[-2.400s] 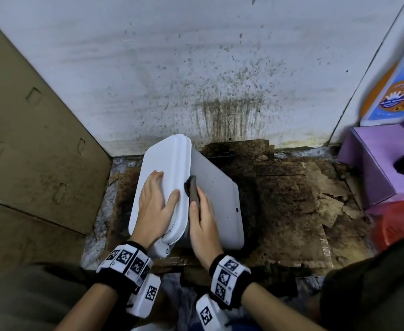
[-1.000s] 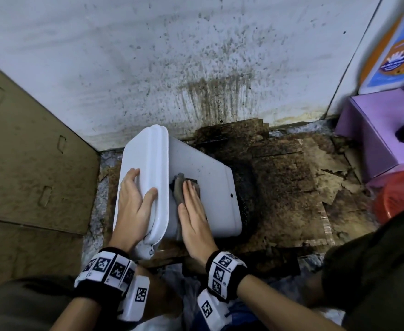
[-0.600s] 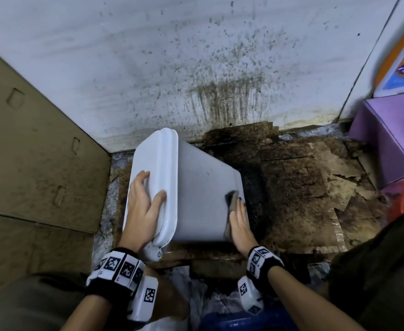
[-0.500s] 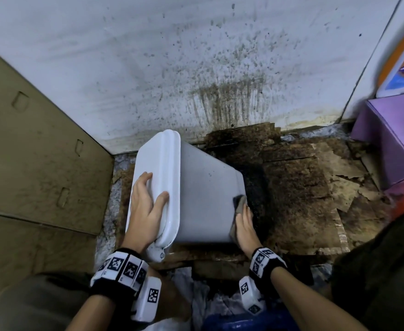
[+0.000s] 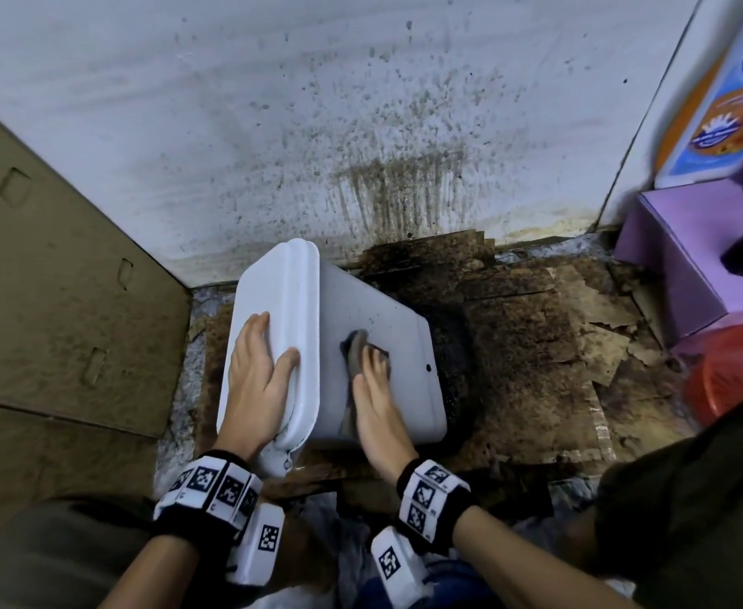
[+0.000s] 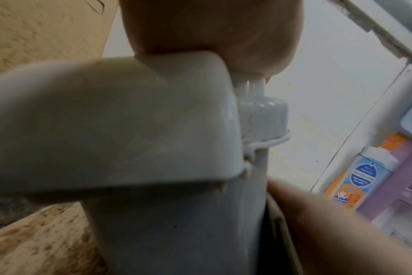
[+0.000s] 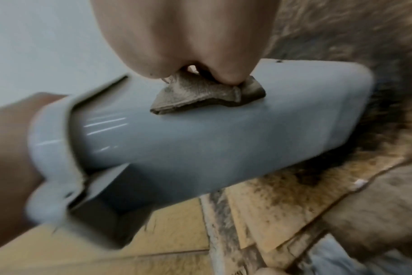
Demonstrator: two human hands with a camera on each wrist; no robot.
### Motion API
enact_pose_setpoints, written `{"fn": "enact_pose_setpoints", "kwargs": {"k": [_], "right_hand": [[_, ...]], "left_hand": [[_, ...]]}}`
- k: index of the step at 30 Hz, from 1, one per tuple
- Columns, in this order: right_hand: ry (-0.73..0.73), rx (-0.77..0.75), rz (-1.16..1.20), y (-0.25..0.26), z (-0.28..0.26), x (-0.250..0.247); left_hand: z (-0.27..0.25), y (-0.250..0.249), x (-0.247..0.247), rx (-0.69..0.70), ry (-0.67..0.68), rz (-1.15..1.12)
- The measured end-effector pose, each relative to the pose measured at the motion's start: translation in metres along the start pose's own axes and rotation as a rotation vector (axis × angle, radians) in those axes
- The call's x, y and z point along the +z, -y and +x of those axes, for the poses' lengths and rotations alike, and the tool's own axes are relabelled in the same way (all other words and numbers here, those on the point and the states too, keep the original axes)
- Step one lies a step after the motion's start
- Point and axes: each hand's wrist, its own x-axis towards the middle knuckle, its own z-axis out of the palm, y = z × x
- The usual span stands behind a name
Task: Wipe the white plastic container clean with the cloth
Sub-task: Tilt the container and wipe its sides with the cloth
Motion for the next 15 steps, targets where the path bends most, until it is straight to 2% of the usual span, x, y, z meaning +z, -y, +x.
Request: {"fn": "enact_pose_setpoints", "kwargs": {"k": [3, 6, 9, 12, 15], "right_hand": [[0.037, -0.206, -0.135, 0.01, -0.014, 0.006], [0.089, -0.237, -0.232, 0.0, -0.013, -0.006], [0.138, -0.21, -0.253, -0.016, -0.006, -0.017], [0.119, -0.143, -0.256, -0.042, -0.001, -0.029], [0.098, 0.022, -0.276, -0.078, 0.004, -0.046]], "left_hand": [[-0.002, -0.004, 0.003, 0.008, 0.005, 0.025], [-0.001, -0.006, 0.005, 0.011, 0.002, 0.022], [-0.001, -0.004, 0.004, 0.008, -0.003, 0.019], [-0.001, -0.003, 0.004, 0.02, -0.007, 0.016], [-0.001, -0.001, 0.004, 0.01, -0.003, 0.012]]}}
